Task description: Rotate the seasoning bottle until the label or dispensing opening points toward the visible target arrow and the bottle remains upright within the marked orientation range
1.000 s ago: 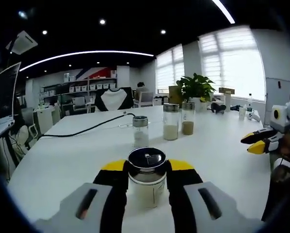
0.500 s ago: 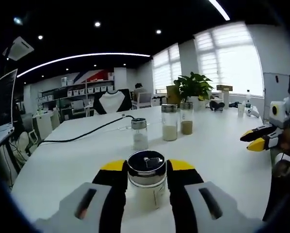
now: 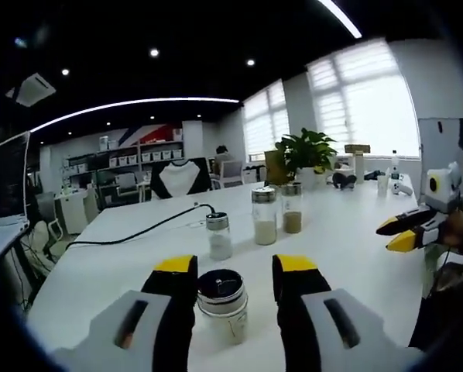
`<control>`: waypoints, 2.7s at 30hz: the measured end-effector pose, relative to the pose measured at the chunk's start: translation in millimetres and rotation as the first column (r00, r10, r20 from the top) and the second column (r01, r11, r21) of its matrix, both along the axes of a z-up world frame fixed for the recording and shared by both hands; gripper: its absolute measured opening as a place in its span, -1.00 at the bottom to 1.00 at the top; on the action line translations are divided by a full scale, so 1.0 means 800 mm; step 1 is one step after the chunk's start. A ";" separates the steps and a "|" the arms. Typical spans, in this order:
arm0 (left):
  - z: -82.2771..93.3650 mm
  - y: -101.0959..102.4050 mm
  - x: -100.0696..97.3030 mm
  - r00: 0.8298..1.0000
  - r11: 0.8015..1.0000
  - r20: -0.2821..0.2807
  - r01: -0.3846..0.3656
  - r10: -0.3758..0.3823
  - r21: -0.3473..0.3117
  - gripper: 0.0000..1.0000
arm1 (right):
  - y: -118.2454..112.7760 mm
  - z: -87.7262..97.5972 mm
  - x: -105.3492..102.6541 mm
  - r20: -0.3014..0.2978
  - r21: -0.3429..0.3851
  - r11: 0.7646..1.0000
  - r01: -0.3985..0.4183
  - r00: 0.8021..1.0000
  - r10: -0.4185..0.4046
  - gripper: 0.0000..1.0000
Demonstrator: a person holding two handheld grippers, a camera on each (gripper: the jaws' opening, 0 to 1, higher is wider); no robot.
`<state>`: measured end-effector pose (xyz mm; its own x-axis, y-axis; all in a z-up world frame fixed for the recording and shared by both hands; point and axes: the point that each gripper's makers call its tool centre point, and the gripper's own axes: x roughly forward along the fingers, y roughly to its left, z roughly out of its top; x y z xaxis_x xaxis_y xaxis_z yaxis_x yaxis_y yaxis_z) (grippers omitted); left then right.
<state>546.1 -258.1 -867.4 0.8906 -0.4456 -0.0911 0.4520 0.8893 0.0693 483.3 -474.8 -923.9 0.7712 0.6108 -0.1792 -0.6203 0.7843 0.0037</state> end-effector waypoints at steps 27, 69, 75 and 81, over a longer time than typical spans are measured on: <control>0.001 0.000 0.006 0.995 0.993 0.011 -0.099 0.099 0.063 0.48 | -0.002 0.012 0.000 -0.011 0.087 0.996 0.034 0.999 -0.033 0.17; 0.037 -0.089 0.115 0.984 0.991 0.119 -0.135 0.134 -0.004 0.60 | -0.040 0.012 -0.001 0.007 0.049 0.996 0.076 0.997 -0.076 0.05; 0.024 -0.095 0.134 0.983 0.988 0.093 -0.154 0.155 -0.015 0.58 | -0.048 0.011 -0.002 0.007 0.047 0.995 0.093 0.996 -0.093 0.05; 0.028 -0.093 0.151 0.967 0.973 0.122 -0.212 0.222 -0.086 0.56 | -0.055 0.008 0.003 0.005 0.041 0.993 0.110 0.994 -0.110 0.04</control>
<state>666.8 -332.4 -844.9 0.9687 -0.2414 0.0573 0.2389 0.9699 0.0470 485.5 -519.0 -917.4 0.8353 0.5289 -0.1503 -0.5305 0.8471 0.0324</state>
